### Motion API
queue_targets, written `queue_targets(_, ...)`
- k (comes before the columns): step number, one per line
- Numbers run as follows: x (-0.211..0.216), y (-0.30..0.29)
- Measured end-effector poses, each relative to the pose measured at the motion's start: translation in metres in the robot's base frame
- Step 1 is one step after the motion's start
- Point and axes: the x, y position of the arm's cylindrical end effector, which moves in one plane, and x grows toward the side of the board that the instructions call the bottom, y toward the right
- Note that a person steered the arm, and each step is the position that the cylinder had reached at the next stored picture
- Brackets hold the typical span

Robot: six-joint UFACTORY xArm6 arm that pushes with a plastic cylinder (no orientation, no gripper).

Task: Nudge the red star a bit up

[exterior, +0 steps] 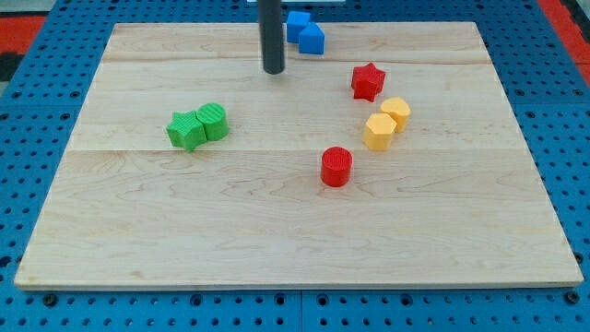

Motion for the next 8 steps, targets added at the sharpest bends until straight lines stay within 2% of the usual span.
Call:
queue_targets(1, 0.008, 0.053)
queue_targets(3, 0.095, 0.072)
queue_targets(4, 0.096, 0.078)
queue_targets(6, 0.055, 0.085)
queue_targets(8, 0.035, 0.134)
